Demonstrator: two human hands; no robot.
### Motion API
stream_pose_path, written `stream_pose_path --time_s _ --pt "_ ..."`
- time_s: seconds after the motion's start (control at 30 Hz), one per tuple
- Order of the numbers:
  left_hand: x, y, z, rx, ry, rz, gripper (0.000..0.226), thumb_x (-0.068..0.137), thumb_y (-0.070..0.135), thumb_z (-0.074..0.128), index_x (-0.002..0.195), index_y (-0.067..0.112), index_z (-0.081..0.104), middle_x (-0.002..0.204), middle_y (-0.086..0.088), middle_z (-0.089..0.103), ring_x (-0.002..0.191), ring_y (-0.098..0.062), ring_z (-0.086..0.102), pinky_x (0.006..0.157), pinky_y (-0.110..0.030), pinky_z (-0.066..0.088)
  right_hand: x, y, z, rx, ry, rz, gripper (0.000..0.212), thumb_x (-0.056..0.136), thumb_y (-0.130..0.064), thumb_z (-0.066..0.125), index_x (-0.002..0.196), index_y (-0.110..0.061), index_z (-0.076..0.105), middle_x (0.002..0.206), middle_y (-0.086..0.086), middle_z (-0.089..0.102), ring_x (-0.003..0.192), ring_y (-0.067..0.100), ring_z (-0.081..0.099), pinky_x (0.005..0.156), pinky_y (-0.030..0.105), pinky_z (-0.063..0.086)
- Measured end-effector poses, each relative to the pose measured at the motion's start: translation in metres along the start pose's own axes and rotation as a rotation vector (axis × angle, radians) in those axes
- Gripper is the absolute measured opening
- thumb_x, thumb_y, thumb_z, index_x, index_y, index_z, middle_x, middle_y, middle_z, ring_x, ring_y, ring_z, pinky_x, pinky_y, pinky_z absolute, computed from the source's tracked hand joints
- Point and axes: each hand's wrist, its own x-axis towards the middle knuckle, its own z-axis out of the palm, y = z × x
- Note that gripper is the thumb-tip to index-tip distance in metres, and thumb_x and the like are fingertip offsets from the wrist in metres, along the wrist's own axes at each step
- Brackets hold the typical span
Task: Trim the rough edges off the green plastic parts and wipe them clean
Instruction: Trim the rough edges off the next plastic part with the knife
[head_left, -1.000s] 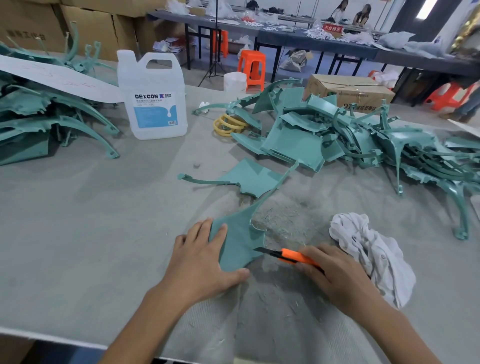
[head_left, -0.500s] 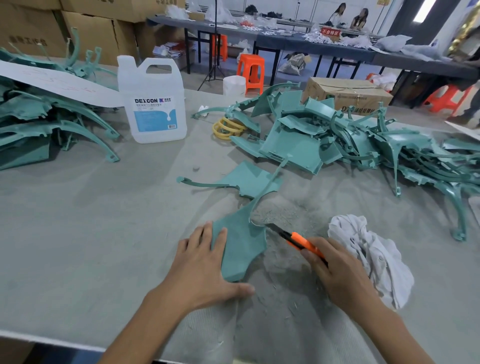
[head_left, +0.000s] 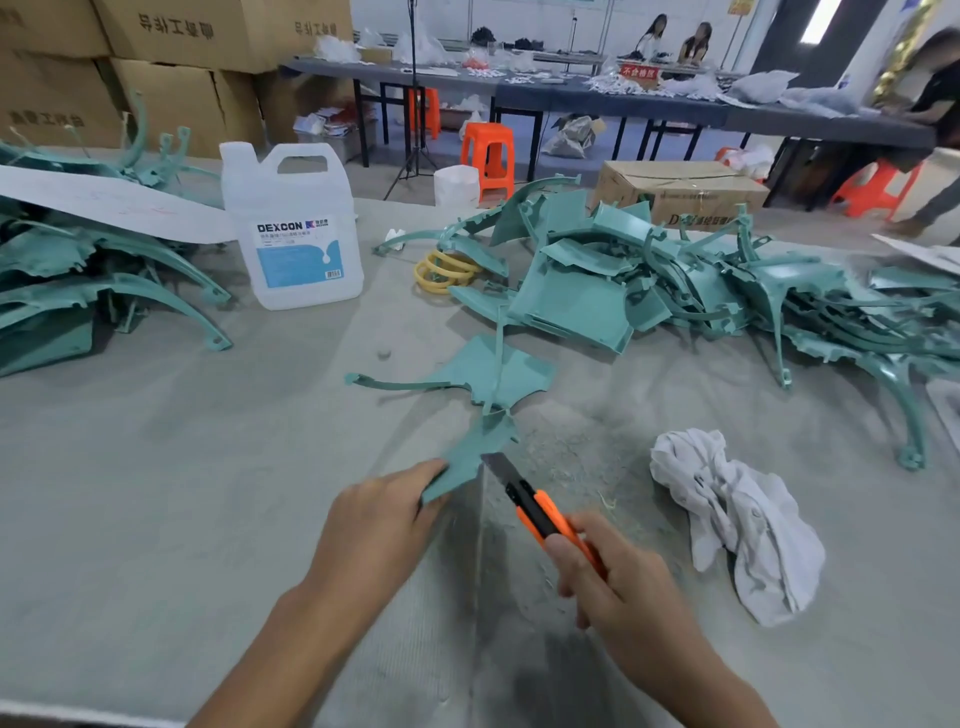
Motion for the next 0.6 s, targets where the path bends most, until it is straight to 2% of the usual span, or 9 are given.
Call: stream_pose_path --time_s 0.13,0.23,0.37,0.47,0.6 --pt "0.006 -0.002 -0.002 -0.043 -0.001 -0.014 0.03 0.1 0.038 0.055 0.128 0.036 0.066 0.094 0.004 0.076 0.083 -0.029 0.067 0.072 -0.039 0.05 0.001 -0.005 0.006 0.052 0.0 0.006 0.031 0.095 -0.065 0.046 0.108 -0.038 0.056 0.077 -0.007 0.068 0.062 0.012 0.063 0.064 0.046 0.055" --pt "0.006 -0.002 -0.003 -0.071 0.011 -0.005 0.03 0.101 0.045 0.05 0.123 0.036 0.069 0.087 0.003 0.076 0.077 -0.029 0.065 0.07 -0.04 0.05 0.003 -0.008 0.006 0.042 0.029 -0.013 0.034 0.093 -0.07 0.043 0.104 -0.04 0.056 0.075 -0.003 0.066 0.06 0.014 0.061 0.061 0.045 0.053" --pt "0.007 -0.003 -0.001 -0.059 0.004 -0.024 0.029 0.099 0.042 0.056 0.125 0.036 0.067 0.087 0.003 0.075 0.077 -0.029 0.065 0.07 -0.039 0.05 0.008 -0.012 0.012 -0.014 0.056 -0.033 0.036 0.092 -0.071 0.039 0.1 -0.04 0.055 0.073 -0.005 0.064 0.062 0.013 0.06 0.06 0.044 0.052" --pt "0.005 -0.003 0.0 -0.05 -0.006 -0.036 0.03 0.1 0.038 0.058 0.129 0.037 0.065 0.088 0.004 0.075 0.076 -0.025 0.064 0.07 -0.038 0.05 0.022 -0.009 0.01 -0.048 0.13 0.037 0.04 0.094 -0.069 0.039 0.097 -0.033 0.054 0.068 -0.001 0.062 0.058 0.013 0.057 0.062 0.046 0.05" --pt "0.008 -0.001 -0.001 -0.044 -0.019 -0.041 0.03 0.101 0.044 0.053 0.128 0.037 0.066 0.083 0.003 0.073 0.074 -0.028 0.063 0.069 -0.041 0.05 0.032 -0.006 0.0 -0.049 0.236 0.061 0.041 0.092 -0.073 0.032 0.098 -0.038 0.053 0.065 -0.001 0.062 0.052 0.014 0.055 0.054 0.043 0.047"
